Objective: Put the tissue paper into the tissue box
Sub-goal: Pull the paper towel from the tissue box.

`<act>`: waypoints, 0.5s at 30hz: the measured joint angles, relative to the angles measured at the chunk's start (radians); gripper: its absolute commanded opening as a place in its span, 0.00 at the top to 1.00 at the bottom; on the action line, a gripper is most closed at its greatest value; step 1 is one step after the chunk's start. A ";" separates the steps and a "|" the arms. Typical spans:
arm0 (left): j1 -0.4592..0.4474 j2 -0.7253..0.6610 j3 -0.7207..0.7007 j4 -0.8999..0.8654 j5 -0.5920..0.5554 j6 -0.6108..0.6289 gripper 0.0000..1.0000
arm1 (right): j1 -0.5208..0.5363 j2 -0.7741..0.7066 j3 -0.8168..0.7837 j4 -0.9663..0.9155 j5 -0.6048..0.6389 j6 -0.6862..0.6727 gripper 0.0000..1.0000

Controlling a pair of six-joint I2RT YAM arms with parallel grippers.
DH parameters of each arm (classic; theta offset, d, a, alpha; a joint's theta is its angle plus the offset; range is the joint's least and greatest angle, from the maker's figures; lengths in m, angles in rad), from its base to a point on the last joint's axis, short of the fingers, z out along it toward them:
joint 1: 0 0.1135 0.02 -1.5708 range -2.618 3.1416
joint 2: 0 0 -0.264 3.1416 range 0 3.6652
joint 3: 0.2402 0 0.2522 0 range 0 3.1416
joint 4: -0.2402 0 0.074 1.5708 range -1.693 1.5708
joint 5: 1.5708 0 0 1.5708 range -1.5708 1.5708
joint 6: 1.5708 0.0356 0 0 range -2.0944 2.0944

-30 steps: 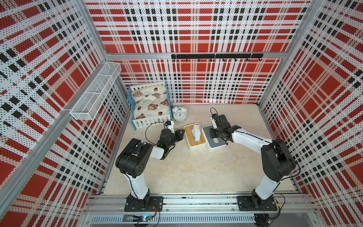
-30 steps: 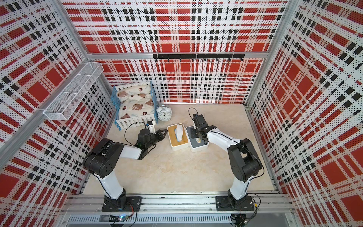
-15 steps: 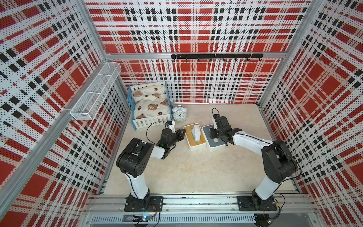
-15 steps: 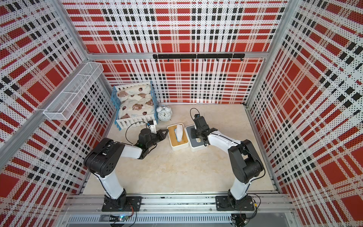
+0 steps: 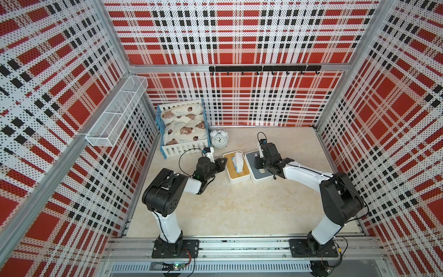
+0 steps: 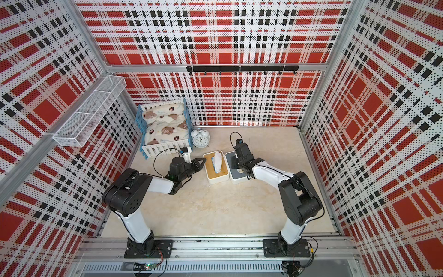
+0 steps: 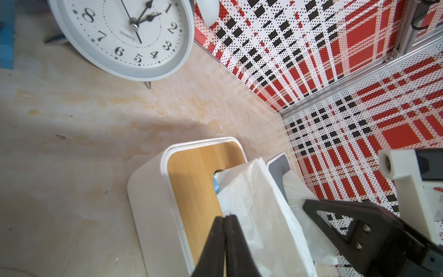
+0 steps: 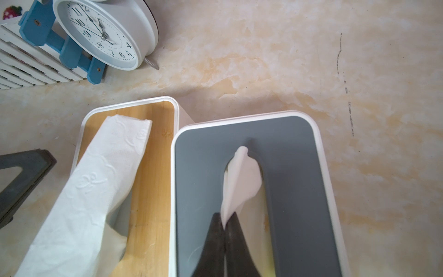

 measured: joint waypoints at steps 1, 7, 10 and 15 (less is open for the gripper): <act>0.000 0.000 0.000 0.000 0.000 0.000 0.91 | 0.000 0.002 0.005 -0.002 0.001 0.001 1.00; 0.000 0.000 0.003 0.000 0.003 0.000 0.91 | 0.003 0.022 0.031 -0.008 0.007 0.001 1.00; 0.000 0.000 0.003 0.000 0.003 0.000 0.91 | 0.005 0.023 0.033 -0.015 0.011 0.002 1.00; 0.000 0.000 0.003 0.000 0.003 0.000 0.91 | 0.005 0.060 0.098 -0.060 0.011 -0.001 1.00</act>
